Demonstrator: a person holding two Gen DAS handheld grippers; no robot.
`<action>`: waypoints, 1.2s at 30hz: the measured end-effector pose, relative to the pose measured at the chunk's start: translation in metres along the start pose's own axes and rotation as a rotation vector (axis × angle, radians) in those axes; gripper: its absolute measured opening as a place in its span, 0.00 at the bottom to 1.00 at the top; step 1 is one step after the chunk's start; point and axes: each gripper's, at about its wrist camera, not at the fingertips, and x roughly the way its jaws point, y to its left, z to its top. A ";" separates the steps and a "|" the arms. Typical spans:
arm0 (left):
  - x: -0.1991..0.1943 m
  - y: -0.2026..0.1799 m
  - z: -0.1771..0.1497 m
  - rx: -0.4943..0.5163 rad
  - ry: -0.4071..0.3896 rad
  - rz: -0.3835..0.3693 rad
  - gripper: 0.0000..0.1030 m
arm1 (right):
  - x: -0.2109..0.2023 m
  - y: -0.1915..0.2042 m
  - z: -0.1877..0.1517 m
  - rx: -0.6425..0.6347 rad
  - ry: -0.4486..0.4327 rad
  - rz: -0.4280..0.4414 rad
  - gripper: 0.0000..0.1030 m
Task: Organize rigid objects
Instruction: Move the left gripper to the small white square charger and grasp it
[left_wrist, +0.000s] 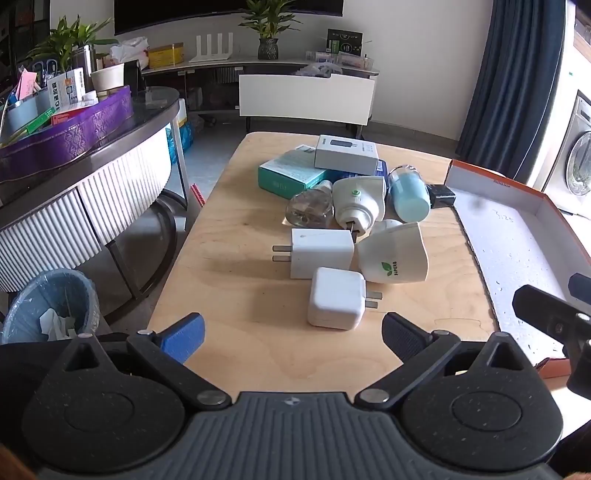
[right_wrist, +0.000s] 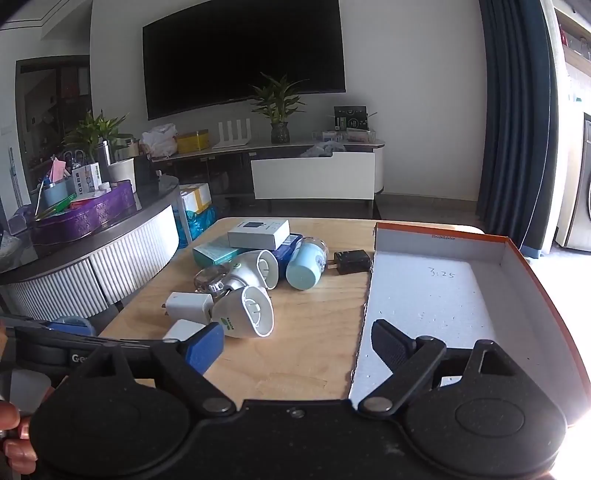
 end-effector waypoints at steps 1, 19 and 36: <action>0.002 0.000 0.000 -0.002 0.004 -0.003 1.00 | 0.002 0.000 -0.001 0.008 0.008 -0.002 0.99; 0.032 -0.008 0.006 0.028 0.045 -0.007 1.00 | 0.028 0.001 -0.006 0.013 0.056 0.001 0.99; 0.044 -0.014 0.011 0.051 0.057 -0.015 1.00 | 0.042 0.003 -0.005 -0.013 0.076 0.005 0.99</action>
